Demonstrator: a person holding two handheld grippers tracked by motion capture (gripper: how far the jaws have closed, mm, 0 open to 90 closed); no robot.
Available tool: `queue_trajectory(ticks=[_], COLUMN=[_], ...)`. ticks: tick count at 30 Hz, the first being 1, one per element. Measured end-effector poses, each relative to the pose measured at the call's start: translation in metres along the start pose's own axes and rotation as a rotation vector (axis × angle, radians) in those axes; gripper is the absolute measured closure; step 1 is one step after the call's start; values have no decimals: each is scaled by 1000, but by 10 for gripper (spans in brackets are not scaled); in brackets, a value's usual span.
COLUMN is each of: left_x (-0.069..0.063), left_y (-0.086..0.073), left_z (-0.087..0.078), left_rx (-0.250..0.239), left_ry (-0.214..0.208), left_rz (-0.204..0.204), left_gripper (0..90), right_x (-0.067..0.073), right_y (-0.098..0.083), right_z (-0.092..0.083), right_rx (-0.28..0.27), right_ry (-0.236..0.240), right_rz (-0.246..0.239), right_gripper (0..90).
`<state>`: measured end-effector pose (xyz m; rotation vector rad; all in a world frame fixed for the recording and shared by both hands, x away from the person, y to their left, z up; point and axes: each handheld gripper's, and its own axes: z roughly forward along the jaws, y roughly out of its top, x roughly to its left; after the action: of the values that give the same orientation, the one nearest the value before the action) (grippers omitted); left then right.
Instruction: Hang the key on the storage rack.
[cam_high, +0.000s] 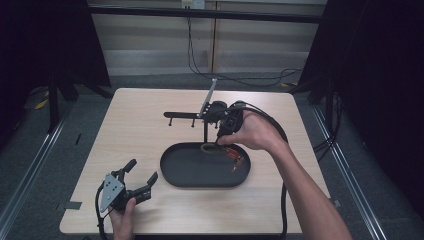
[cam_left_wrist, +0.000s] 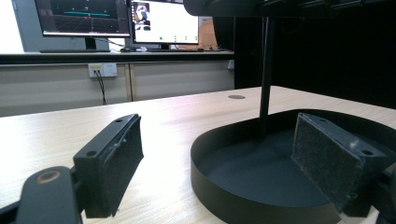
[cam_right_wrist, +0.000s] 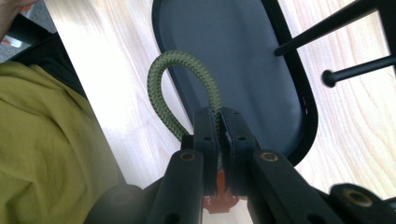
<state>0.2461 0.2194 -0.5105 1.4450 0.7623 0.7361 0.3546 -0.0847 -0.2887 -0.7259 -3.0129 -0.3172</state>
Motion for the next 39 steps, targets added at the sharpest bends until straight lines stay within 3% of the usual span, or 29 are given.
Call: queue_trajectory(ticks=[19,33,39], left_x=[0,0,0], left_y=[0,0,0], left_z=[0,0,0], left_rx=[5,-4,-5], left_ry=[0,2,2], left_rz=[0,-2,-3], left_gripper=[159,159,159], right_x=[-27,-58,-61], right_y=[17,21,22], right_z=[-17,-11,-7], right_rx=[-20,-32,-42], right_ry=[-16,2,-5], right_rz=[38,120,125], right_gripper=[856,854,852])
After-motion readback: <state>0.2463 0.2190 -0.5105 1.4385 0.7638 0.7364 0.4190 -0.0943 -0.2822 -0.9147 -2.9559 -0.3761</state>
